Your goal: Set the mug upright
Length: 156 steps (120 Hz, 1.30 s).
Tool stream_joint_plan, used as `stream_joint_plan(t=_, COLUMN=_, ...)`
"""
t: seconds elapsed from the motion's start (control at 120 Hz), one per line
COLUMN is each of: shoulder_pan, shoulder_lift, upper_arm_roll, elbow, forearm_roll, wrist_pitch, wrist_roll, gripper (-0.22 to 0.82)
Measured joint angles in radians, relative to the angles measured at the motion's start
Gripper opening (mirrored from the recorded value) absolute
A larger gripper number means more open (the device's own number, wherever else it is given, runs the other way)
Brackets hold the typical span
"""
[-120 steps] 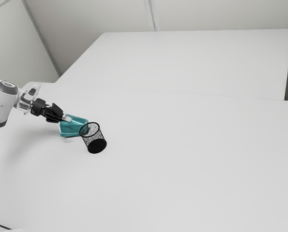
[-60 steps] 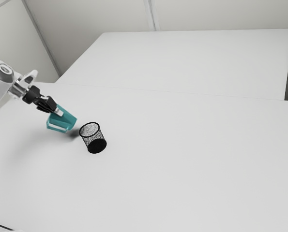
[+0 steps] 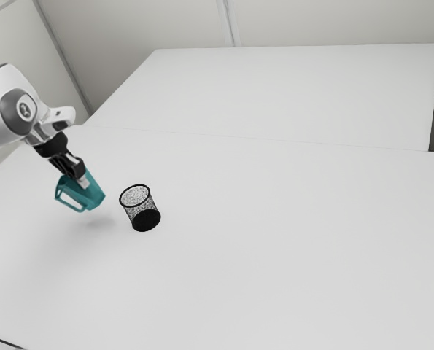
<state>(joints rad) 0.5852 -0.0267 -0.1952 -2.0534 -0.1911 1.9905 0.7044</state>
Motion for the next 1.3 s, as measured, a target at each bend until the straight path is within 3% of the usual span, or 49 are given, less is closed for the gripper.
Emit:
stream_joint_plan(t=0.658, shoulder_pan=0.035, shoulder_lift=-0.124, upper_arm_roll=-0.174, elbow=-0.194, forearm_roll=0.029, wrist_pitch=0.019, wrist_roll=-0.225, gripper=-0.18)
stream_joint_plan(t=1.025, shoulder_pan=0.034, shoulder_lift=-0.107, upper_arm_roll=-0.245, elbow=-0.227, forearm_roll=0.029, wrist_pitch=0.035, wrist_roll=-0.324, gripper=-0.18)
stream_joint_plan(t=1.3, shoulder_pan=0.035, shoulder_lift=-0.091, upper_arm_roll=-0.262, elbow=-0.277, forearm_roll=0.040, wrist_pitch=0.066, wrist_roll=-0.379, gripper=-0.18)
